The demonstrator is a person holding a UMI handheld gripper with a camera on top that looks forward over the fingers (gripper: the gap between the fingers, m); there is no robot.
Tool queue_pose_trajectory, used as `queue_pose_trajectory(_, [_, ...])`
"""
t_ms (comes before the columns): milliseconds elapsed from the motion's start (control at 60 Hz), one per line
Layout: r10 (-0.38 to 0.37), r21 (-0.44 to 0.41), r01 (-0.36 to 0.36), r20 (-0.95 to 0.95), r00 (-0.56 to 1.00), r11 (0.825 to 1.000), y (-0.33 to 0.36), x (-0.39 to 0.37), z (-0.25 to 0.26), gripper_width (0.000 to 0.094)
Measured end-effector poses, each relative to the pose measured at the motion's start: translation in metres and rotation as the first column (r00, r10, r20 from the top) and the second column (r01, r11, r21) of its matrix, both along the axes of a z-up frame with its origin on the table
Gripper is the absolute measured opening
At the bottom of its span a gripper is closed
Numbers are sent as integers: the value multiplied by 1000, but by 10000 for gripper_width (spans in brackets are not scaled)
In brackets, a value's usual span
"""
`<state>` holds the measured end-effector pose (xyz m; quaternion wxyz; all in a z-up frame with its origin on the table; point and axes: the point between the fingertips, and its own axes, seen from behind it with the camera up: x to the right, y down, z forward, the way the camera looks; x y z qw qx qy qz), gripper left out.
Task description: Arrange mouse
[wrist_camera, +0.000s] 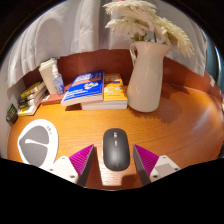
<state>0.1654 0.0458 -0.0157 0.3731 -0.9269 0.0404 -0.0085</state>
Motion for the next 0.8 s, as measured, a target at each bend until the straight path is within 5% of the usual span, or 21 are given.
queue_pose_trajectory(133, [13, 0, -13, 0, 1000, 1000, 16, 1, -1, 479])
queue_pose_trajectory(367, [13, -24, -13, 12, 1000, 1000, 19, 1, -2, 322])
queue_pose_trajectory(533, [-13, -57, 12, -11, 1000, 998, 18, 1, 8, 322])
queue_pose_trajectory(683, [-56, 57, 55, 6, 998, 997, 26, -7, 92, 326])
queue_pose_trajectory(800, [-76, 196, 71, 19, 997, 978, 35, -28, 183, 327])
